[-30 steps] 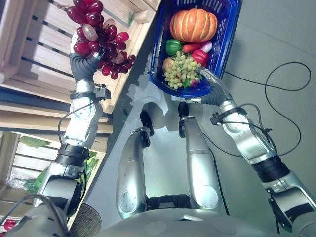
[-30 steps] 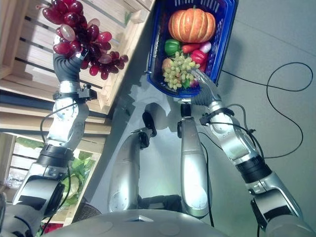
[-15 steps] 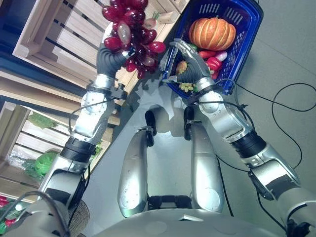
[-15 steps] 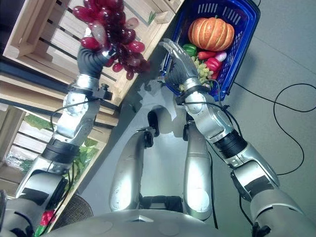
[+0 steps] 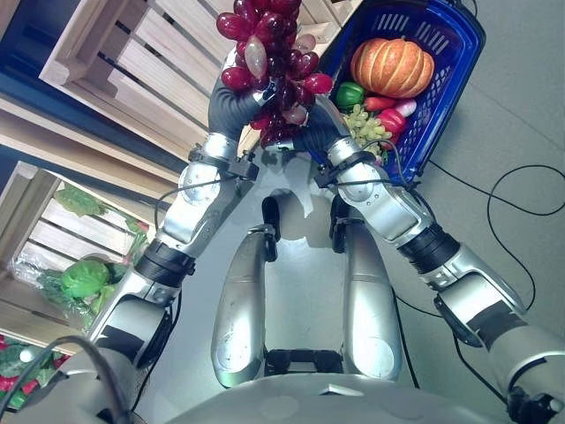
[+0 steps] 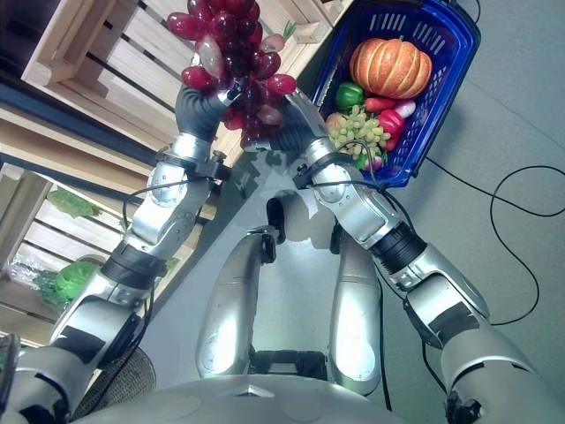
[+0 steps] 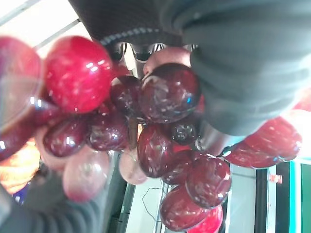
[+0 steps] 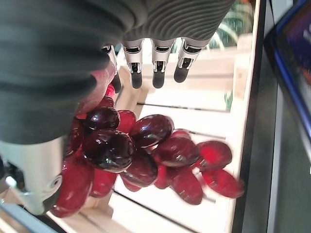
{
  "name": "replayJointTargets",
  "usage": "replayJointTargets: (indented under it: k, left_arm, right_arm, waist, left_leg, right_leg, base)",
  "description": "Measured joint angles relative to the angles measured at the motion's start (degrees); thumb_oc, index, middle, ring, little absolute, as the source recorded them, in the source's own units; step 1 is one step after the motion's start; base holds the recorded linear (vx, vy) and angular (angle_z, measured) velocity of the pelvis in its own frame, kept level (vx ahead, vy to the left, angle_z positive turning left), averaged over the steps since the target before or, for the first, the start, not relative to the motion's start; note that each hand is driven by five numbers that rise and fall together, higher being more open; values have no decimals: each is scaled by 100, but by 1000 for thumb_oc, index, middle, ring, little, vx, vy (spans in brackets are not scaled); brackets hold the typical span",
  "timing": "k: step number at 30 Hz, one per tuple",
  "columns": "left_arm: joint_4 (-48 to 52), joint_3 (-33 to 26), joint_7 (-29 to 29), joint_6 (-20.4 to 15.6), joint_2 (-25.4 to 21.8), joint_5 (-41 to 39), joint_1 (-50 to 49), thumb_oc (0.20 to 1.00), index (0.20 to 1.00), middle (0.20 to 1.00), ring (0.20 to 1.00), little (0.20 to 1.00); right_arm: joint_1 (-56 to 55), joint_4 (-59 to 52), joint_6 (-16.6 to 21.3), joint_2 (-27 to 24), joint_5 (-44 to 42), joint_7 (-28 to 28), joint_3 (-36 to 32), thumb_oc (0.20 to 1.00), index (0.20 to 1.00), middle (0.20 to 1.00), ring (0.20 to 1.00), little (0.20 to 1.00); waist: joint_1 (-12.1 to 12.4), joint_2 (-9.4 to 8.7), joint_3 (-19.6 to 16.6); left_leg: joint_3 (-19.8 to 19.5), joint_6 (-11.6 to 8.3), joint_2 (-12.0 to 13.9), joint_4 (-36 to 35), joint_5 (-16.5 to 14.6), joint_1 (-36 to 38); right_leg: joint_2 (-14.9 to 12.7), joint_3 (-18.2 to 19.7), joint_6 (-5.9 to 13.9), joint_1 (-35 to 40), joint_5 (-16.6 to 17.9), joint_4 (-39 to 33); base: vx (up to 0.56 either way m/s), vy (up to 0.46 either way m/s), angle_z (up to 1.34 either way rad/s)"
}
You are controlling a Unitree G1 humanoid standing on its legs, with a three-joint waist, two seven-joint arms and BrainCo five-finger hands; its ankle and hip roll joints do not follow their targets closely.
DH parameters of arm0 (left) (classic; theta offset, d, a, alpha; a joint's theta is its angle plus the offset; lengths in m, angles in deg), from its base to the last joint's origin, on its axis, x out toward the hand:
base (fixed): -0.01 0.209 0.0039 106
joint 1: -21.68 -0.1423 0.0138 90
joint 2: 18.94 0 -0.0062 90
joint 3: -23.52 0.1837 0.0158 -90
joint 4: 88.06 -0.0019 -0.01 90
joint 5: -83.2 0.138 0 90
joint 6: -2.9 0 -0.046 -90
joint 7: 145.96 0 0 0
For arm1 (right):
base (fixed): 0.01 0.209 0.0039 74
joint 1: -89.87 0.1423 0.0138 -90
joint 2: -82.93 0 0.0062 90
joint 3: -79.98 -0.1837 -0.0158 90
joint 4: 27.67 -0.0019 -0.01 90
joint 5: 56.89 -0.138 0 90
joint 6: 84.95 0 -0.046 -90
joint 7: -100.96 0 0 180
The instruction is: Pick up fruits and vegetables into the basket
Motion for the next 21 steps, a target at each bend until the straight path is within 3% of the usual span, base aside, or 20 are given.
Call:
replayJointTargets:
  k: [5,6,7,15,21]
  left_arm:
    - [0,65,-33,0,23,-223,0,200,200,200,200,200]
    - [-1,66,-32,0,62,-273,0,200,200,200,200,200]
    - [-1,69,-32,2,105,-321,0,200,200,200,200,200]
    - [-56,223,-48,-5,179,-510,-1,200,200,200,200,200]
    - [-55,228,-151,-56,324,-602,-10,200,200,200,200,200]
  right_arm:
    - [0,45,79,-3,-345,-194,27,1000,1000,1000,1000,1000]
    - [0,66,113,-2,-391,-194,27,570,570,570,570,570]
    - [0,82,142,-2,-464,-200,31,200,200,200,200,200]
    - [-132,398,270,24,-1350,-239,105,200,200,200,200,200]
    - [-480,444,716,75,-2129,-232,-53,200,200,200,200,200]
  waist:
    - [23,-1,0]
    - [23,-1,0]
    - [23,-2,-1]
    - [24,-7,0]
    - [21,-9,0]
  left_leg:
    - [-53,-8,1,-6,4,-34]
    - [-58,-8,1,-9,4,-40]
    - [-67,0,0,-1,-15,-43]
    - [-164,-18,4,-17,5,-42]
    - [-181,3,3,-27,-11,-51]
  right_leg:
    - [2,-47,-2,0,-2,-25]
    - [2,-54,-2,0,-2,-36]
    - [1,-62,0,6,-7,-45]
    - [3,-167,0,104,-1,-148]
    - [-1,-194,4,121,-1,-189]
  base:
    - [0,-53,3]
    - [-16,-44,2]
    - [-22,-48,3]
    - [5,-33,4]
    - [-2,-12,1]
